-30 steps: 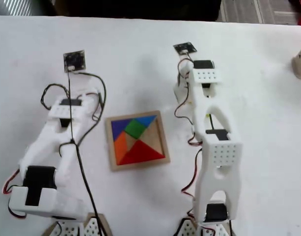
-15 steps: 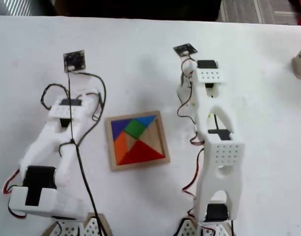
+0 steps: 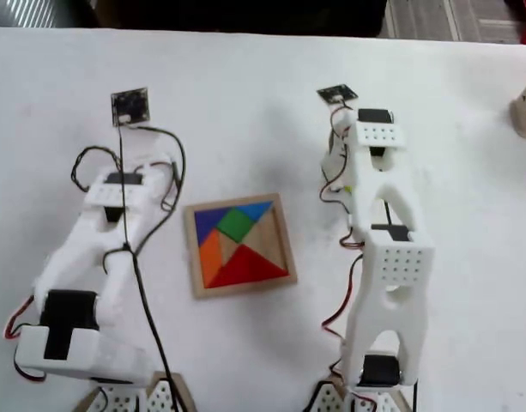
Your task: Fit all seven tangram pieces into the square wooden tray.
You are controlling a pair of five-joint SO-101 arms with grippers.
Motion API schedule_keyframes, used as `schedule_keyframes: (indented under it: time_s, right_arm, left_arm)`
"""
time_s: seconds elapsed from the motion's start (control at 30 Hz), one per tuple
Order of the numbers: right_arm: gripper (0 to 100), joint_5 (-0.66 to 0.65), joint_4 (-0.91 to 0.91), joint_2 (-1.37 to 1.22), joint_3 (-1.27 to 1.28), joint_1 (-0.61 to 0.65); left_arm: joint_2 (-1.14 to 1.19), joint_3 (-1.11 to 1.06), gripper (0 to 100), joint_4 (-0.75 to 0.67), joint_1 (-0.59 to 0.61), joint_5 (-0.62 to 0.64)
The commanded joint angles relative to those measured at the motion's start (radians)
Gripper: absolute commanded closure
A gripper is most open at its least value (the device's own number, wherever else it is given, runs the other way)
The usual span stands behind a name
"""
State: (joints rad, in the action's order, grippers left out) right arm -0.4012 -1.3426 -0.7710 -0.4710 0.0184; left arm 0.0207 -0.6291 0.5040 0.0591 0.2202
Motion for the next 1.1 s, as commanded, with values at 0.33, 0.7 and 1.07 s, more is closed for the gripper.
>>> schedule_keyframes:
  time_s: [0.33,0.7,1.07]
  right_arm:
    - [98.8,0.000,-0.007,0.001,-0.023,-0.025]
    - [98.1,0.060,-0.128,0.079,-0.020,-0.091]
    - [98.1,0.176,-0.082,0.291,-0.021,0.015]
  left_arm:
    - [-0.008,0.052,98,-0.025,-0.015,0.003]
    - [-0.008,0.052,98,-0.025,-0.015,0.003]
    - [-0.008,0.052,98,-0.025,-0.015,0.003]
